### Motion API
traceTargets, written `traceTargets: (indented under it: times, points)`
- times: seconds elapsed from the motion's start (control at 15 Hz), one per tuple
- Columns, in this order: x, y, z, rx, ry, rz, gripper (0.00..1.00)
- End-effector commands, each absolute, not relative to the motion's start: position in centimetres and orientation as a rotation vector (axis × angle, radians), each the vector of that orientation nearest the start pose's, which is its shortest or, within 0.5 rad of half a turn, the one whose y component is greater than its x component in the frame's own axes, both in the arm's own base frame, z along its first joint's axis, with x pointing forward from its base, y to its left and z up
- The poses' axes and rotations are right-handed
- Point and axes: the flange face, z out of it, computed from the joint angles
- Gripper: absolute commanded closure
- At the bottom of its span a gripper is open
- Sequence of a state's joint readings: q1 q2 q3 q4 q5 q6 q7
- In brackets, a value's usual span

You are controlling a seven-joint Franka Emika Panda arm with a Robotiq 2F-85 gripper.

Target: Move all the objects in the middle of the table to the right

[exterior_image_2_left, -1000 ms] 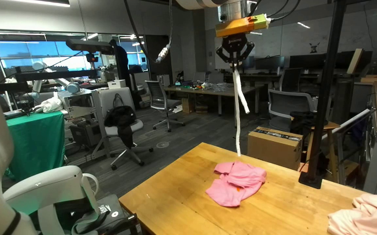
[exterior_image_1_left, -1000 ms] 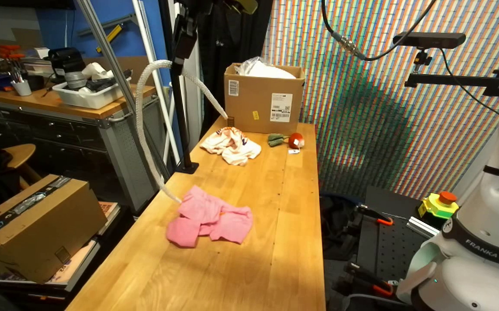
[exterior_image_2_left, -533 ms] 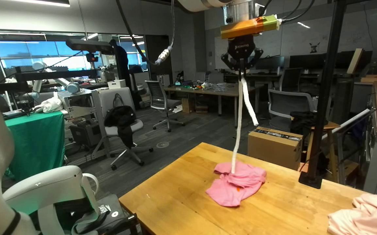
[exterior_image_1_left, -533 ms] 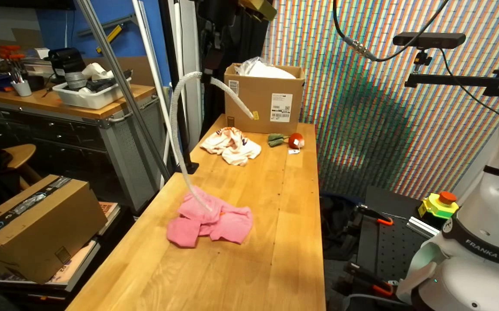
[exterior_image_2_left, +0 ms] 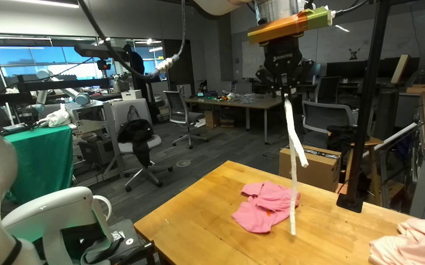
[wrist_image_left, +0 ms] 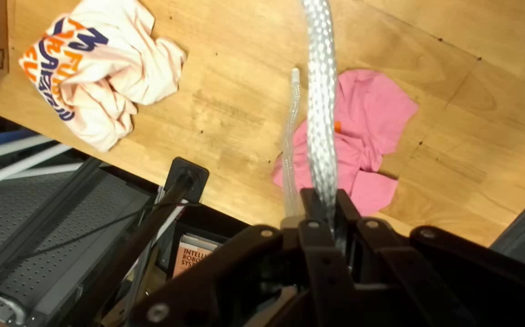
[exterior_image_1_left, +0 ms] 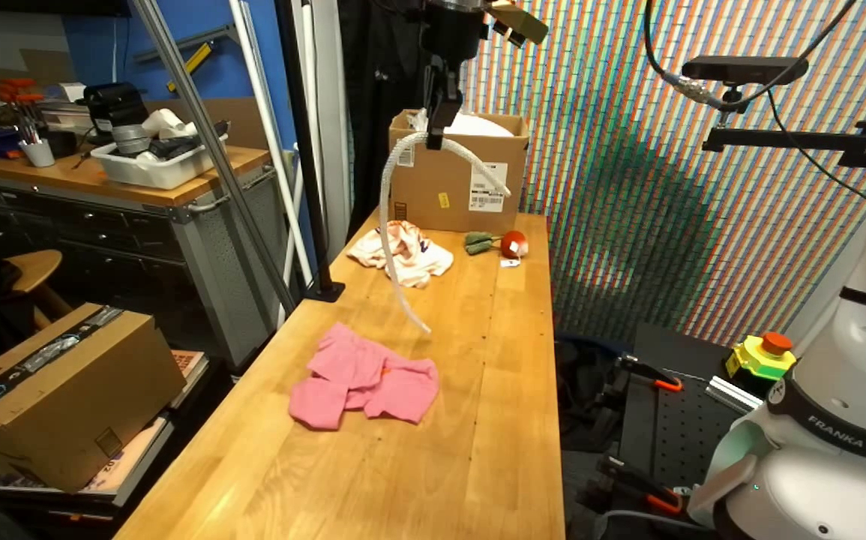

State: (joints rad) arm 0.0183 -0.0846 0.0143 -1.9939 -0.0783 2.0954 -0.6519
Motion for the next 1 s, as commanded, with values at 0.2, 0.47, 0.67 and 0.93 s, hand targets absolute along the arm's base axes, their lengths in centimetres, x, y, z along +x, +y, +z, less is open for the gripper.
traceTargets:
  times: [0.2, 0.47, 0.67, 0.93]
  points:
    - [49.8, -1.4, 51.0, -3.142, -1.042, -0.147, 0.95]
    - [48.6, -3.7, 49.7, -3.189, -0.938, -0.082, 0.95]
    - [48.3, -5.3, 48.1, -3.225, -0.868, -0.005, 0.95]
    - [47.9, -7.0, 46.2, -3.265, -0.792, 0.087, 0.95]
